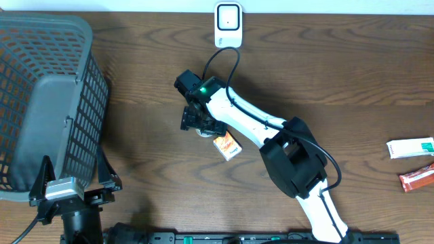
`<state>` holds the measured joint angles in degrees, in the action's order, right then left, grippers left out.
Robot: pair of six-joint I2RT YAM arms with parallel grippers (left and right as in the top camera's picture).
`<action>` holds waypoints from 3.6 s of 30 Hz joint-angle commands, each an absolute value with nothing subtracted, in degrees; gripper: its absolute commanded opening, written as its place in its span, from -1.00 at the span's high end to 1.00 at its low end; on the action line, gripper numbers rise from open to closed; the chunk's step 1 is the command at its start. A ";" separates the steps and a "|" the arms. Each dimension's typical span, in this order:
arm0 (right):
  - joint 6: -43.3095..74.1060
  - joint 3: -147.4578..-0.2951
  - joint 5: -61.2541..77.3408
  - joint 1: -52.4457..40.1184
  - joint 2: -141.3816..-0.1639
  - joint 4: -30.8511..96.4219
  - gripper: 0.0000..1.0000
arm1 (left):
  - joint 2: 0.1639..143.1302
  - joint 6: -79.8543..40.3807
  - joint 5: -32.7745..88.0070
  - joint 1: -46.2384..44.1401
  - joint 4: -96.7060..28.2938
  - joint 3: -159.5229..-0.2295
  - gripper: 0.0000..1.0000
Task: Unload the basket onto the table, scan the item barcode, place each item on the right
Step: 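Move the right gripper to the green-lidded jar and grasp it, then lift the jar and rotate its label with the right gripper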
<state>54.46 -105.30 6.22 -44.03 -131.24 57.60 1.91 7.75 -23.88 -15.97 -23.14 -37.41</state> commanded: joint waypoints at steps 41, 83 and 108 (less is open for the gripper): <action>38.76 -106.19 8.93 -38.50 -131.26 63.75 -0.72 | 0.14 8.49 -23.57 -16.21 -23.31 -35.99 -0.82; 37.71 -117.58 2.02 -39.75 -133.56 75.72 -0.91 | 0.14 8.49 -23.57 -16.21 -23.29 -35.99 -0.82; 39.79 -113.32 1.98 -40.91 -136.09 71.11 -0.69 | 0.14 8.49 -23.55 -16.21 -23.31 -35.99 -0.82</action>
<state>38.81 -114.24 2.59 -40.75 -135.96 71.24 0.80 7.75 -23.88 -15.97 -23.42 -36.07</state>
